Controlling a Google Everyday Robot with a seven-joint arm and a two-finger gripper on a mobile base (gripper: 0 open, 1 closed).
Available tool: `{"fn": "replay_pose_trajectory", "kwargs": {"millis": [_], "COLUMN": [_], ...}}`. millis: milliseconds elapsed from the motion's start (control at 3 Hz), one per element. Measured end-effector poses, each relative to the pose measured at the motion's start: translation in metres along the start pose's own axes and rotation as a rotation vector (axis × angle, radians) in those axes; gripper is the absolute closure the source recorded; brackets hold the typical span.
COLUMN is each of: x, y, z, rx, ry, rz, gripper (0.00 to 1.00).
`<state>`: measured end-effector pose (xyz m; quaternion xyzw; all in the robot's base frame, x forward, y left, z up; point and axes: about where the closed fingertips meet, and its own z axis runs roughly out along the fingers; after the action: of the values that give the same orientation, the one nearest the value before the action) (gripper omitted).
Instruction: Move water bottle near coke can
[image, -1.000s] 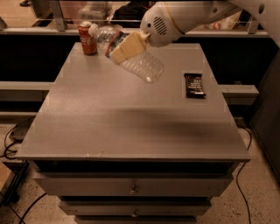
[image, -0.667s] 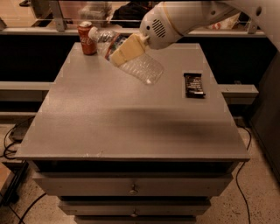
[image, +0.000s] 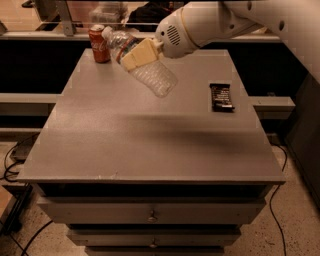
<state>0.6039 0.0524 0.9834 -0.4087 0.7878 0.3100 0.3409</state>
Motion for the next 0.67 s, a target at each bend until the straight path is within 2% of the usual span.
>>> {"fn": "replay_pose_trajectory", "kwargs": {"millis": [333,667], "x": [-0.008,-0.017], "y": [-0.019,-0.045], "z": [0.014,0.034], "rx": [0.031,0.08], "ry": [-0.085,-0.199], "rz": [0.115,0.267], "gripper": [1.0,1.0]}}
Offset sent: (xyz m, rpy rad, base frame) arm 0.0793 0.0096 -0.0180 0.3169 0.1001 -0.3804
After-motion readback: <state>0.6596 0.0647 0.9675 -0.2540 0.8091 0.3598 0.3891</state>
